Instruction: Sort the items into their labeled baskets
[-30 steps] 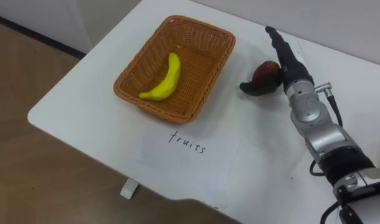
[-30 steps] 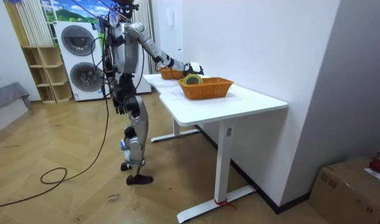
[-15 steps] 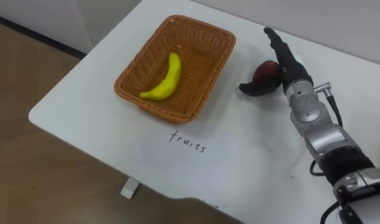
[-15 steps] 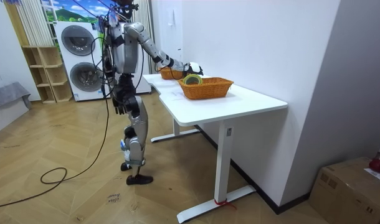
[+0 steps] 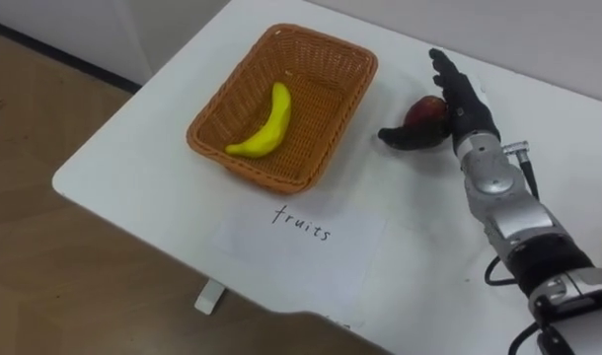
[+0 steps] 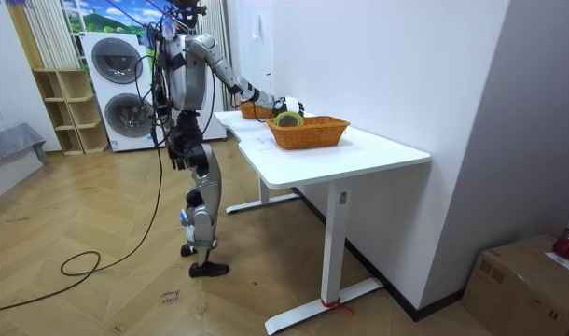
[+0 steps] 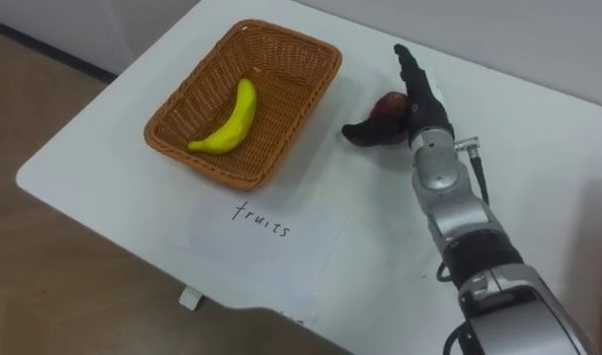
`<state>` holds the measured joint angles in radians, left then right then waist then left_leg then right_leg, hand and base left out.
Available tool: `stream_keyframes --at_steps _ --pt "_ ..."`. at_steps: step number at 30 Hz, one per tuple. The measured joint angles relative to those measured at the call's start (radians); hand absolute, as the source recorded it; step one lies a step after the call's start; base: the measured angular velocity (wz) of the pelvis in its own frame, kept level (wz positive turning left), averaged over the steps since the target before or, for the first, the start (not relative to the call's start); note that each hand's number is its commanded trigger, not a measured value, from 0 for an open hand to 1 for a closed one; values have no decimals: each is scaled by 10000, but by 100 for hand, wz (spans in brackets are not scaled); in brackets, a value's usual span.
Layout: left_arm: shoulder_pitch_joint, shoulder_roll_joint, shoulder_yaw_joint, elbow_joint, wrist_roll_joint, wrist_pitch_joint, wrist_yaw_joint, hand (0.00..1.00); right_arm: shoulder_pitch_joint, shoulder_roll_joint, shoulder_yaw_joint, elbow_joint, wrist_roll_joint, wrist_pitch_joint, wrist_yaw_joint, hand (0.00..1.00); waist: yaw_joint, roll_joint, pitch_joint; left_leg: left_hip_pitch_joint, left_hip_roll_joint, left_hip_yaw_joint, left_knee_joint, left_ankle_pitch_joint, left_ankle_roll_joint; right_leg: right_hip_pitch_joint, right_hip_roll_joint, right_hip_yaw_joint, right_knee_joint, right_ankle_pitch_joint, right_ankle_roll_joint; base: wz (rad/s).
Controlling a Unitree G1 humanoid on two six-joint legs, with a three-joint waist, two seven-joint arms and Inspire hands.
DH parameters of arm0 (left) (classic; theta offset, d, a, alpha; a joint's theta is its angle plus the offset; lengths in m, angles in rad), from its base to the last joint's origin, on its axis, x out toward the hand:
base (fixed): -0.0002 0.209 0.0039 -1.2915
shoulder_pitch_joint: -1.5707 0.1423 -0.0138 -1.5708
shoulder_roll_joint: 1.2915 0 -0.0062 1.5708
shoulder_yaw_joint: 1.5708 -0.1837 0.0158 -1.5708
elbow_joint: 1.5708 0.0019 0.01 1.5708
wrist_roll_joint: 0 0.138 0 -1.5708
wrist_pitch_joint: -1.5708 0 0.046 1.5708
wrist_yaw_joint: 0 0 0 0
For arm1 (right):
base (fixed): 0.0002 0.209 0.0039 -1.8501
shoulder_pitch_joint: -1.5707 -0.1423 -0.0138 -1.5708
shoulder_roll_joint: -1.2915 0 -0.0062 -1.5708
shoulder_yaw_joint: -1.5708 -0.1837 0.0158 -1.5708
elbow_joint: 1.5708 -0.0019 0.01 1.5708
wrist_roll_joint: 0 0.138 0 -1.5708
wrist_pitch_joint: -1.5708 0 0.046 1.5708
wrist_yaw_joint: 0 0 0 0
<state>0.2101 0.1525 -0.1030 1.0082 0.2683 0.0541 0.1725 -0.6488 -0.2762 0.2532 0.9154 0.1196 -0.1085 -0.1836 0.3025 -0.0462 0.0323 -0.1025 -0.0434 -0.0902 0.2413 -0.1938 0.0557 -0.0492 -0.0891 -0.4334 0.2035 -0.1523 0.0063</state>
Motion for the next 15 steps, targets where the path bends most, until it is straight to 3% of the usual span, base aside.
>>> stream_keyframes --at_steps 2,6,15 --pt "6 -4 0 -100 15 73 93 0 0 1 -10 177 158 7 153 0 13 56 -3 -3 -1 18 0 1 2 -12 -2 31 2 0 0 0" --pt "15 -10 1 -96 10 168 265 0 -1 -33 -32 194 425 -12 320 0 10 224 -88 24 1 41 -3 3 4 -2 -1 73 6 0 1 0" --pt "64 -50 1 -93 -17 297 428 0 0 -39 -36 332 745 0 482 0 12 236 -82 97 0 49 -2 6 7 63 -10 91 25 -1 2 0"
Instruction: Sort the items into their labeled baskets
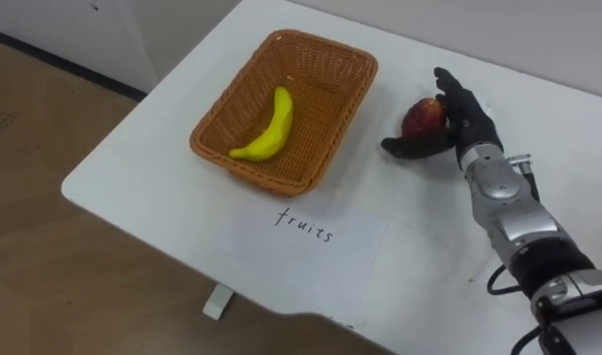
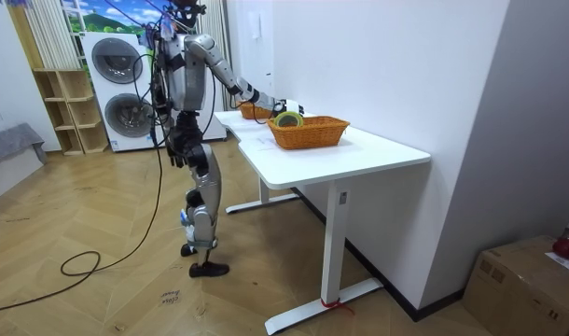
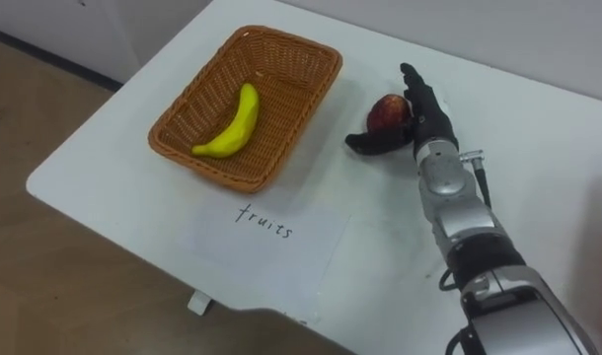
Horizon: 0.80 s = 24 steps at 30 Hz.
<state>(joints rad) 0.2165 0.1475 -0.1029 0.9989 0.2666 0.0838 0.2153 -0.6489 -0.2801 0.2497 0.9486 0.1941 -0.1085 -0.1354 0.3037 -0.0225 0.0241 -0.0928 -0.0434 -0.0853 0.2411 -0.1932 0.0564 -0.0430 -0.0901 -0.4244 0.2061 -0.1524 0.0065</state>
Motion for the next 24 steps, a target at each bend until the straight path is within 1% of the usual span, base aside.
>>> stream_keyframes --at_steps 4,9,10,11,12,15,17,19,23,24 --pt "-1 -4 0 12 0 0 1 0 -1 -12 -23 129 36 -72 160 0 7 -16 8 10 1 3 6 1 1 3 -5 3 27 0 0 0" --pt "2 -7 0 10 10 0 1 0 0 -12 -55 139 12 -72 169 0 7 -48 25 6 -3 -6 7 1 2 1 -12 -3 44 0 0 0" --pt "2 -7 -1 2 9 0 1 0 0 -12 -55 147 12 -72 171 29 6 -47 26 1 -3 -10 6 0 2 1 -11 -7 44 0 0 0" --pt "2 -7 -2 0 9 0 1 0 0 -12 -55 149 12 -74 174 54 6 -45 26 -4 -3 -11 6 0 2 2 -11 -11 44 0 0 0" --pt "1 -8 -2 -4 8 0 0 0 0 -12 -55 149 12 -76 181 100 5 -44 27 -13 -3 -10 6 0 2 2 -10 -13 44 0 0 0" --pt "0 -7 -6 -18 -2 2 -8 0 -1 -43 -55 212 16 -127 195 100 -7 -37 31 -15 -3 -33 -1 0 3 3 -10 -32 44 0 0 0" --pt "1 -7 -8 -61 -1 7 -13 0 -1 -154 -55 224 14 -140 166 100 4 -28 37 -19 -5 -39 -10 -1 3 2 -15 -82 45 0 0 0" --pt "-5 -3 -8 -102 1 7 -11 0 -3 -393 -107 229 14 -165 138 100 3 -30 37 6 -3 -25 -30 -1 3 -13 -15 -80 46 0 0 0" --pt "-11 -2 -41 -103 -2 5 -4 0 -2 -471 -266 331 69 -229 69 100 -10 -30 38 13 5 13 -29 0 3 -13 -8 -67 34 0 0 0" --pt "-40 21 -175 -103 -2 5 -3 0 -6 -479 -305 329 107 -237 54 100 -4 -30 38 11 6 31 -31 0 3 -19 -9 -67 34 -1 1 0"
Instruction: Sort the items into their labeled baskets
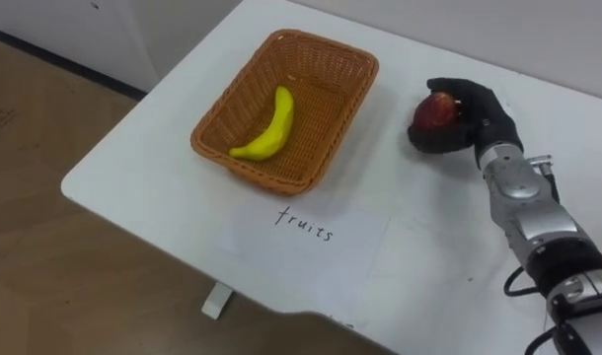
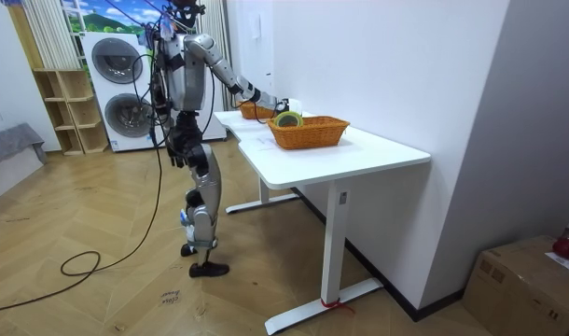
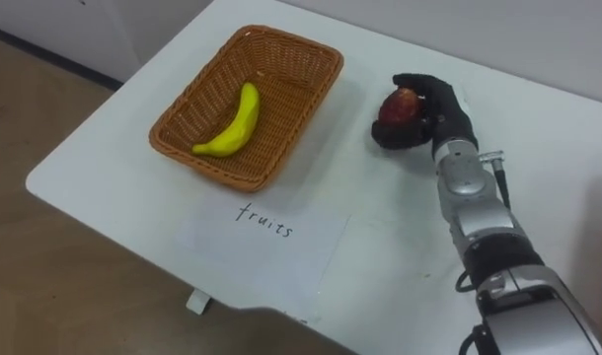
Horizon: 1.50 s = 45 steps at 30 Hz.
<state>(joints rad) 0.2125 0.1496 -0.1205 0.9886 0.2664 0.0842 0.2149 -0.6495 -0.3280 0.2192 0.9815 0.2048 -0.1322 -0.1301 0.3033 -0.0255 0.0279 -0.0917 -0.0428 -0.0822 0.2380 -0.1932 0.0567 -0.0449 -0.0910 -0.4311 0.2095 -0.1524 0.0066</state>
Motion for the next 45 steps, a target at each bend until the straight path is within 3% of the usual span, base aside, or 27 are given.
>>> stream_keyframes --at_steps 20,26,29,33,41,42,43,45 --pt "-52 -2 -205 104 -5 -1 -317 0 -6 36 -56 279 230 9 25 100 37 -64 82 -49 9 70 3 -2 5 -87 6 68 96 -1 1 -1" --pt "-65 -1 -202 98 12 18 -285 0 -6 39 -56 241 308 -12 85 100 28 -64 72 -31 30 126 -18 -2 5 -136 31 153 95 -1 1 -2" --pt "-71 -1 -192 78 -7 13 -238 0 1 62 -66 -39 426 55 87 100 -49 -81 33 -92 31 133 -23 -1 5 -194 40 182 101 -1 1 -1" --pt "-76 -3 -189 0 0 -7 -209 0 23 204 -47 -482 581 435 134 100 -271 -108 -24 -89 31 133 -17 7 8 -184 32 186 93 -1 1 0" --pt "-94 20 220 130 113 -1 -58 0 87 297 -46 -2095 636 469 101 100 -536 -211 -121 542 52 221 -163 9 8 522 76 155 -245 1 4 0" --pt "-28 21 220 109 113 0 -31 0 89 297 -47 -2340 637 477 93 100 -551 -225 -143 679 55 219 -181 9 6 650 78 147 -249 0 4 0" --pt "42 21 250 99 111 0 -20 0 91 303 -50 -2659 636 500 86 100 -554 -270 -215 710 60 222 -185 9 6 681 79 137 -246 0 5 0" --pt "103 22 284 43 117 2 -16 0 92 299 -53 -3212 646 498 1 100 -561 -329 -238 759 66 223 -188 9 6 729 88 140 -247 0 4 0"
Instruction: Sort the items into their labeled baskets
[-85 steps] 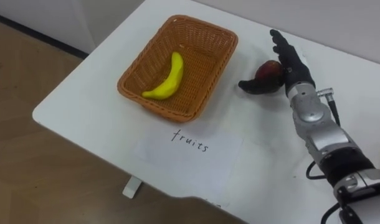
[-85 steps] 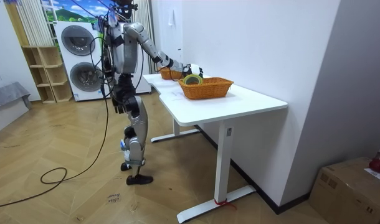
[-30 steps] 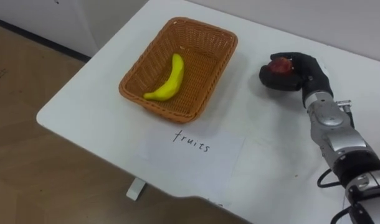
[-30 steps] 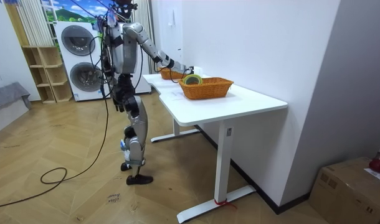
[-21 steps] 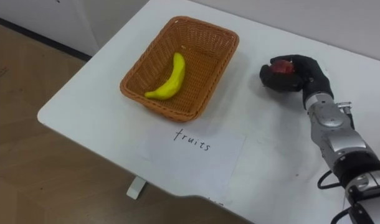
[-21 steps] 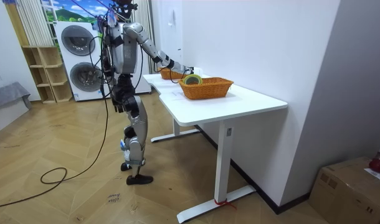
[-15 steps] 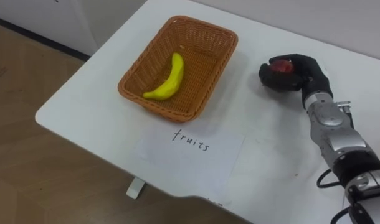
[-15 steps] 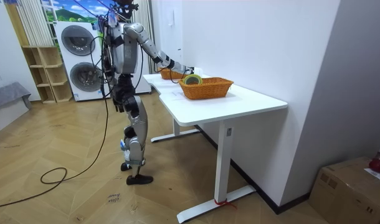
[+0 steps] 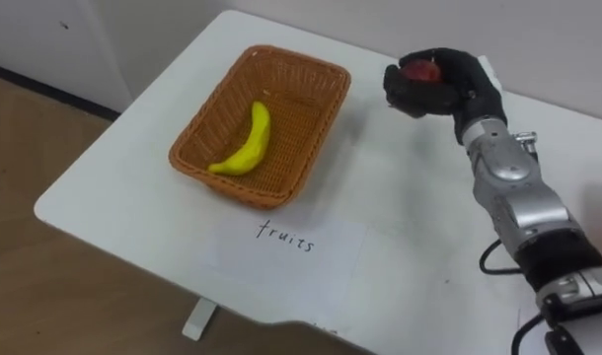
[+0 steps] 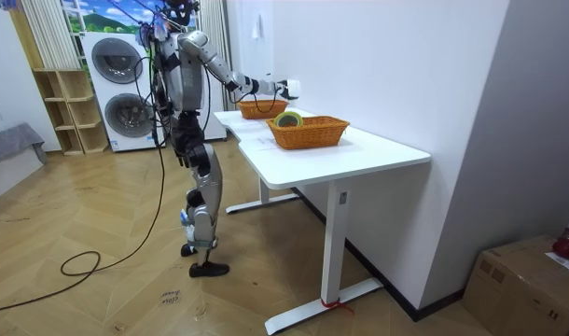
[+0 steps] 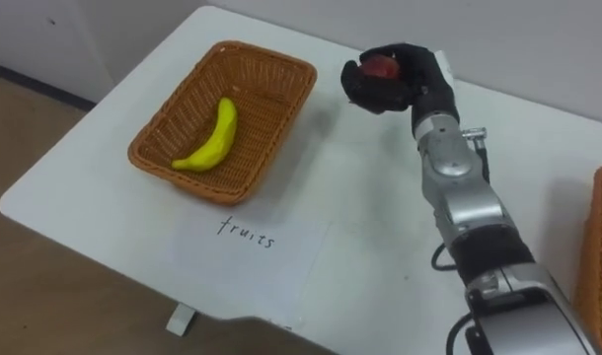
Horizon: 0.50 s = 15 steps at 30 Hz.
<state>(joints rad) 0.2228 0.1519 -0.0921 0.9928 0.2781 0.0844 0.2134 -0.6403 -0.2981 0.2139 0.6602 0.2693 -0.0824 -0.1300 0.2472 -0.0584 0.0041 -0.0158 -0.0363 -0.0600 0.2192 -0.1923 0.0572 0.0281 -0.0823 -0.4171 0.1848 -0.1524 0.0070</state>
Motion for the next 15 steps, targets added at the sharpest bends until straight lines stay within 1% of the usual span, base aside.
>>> stream_keyframes --at_steps 2,5,6,7,9,11,12,15 --pt "134 3 2 -130 1 -3 0 0 6 38 12 -389 -6 0 -6 100 -2 -15 -4 128 -1 3 -38 -1 -1 133 -5 2 6 0 0 0" --pt "175 46 16 -165 8 -4 -3 0 11 77 20 -764 0 -2 2 100 14 -35 1 304 3 -20 -169 -7 -4 344 13 -14 -9 8 12 0" --pt "244 33 101 -163 63 -4 -15 0 22 129 20 -889 -38 -2 3 100 29 -29 9 406 2 -11 -188 -8 -4 434 64 0 -11 9 14 0" --pt "337 26 183 -161 224 -3 -17 0 43 221 20 -1033 -50 -2 5 100 41 -21 9 487 6 2 -199 -8 -4 508 73 13 -11 10 14 0" --pt "439 20 258 -161 329 26 -63 0 105 282 21 -1307 -41 -2 24 100 72 3 24 579 11 2 -201 -8 -5 589 80 21 -11 10 13 0" --pt "473 15 321 -160 326 88 -109 0 104 356 21 -1394 -13 -1 24 100 75 13 24 619 18 4 -204 -8 -5 625 86 23 -4 11 13 0" --pt "483 4 327 -161 326 183 -162 0 104 389 33 -1445 -9 0 26 100 103 15 25 618 21 9 -203 -7 -7 620 88 24 -3 11 12 0" --pt "559 -40 398 -159 318 300 -305 0 105 390 180 -1637 -5 104 78 100 172 22 27 621 27 8 -203 -6 -8 613 93 22 -4 11 12 0"
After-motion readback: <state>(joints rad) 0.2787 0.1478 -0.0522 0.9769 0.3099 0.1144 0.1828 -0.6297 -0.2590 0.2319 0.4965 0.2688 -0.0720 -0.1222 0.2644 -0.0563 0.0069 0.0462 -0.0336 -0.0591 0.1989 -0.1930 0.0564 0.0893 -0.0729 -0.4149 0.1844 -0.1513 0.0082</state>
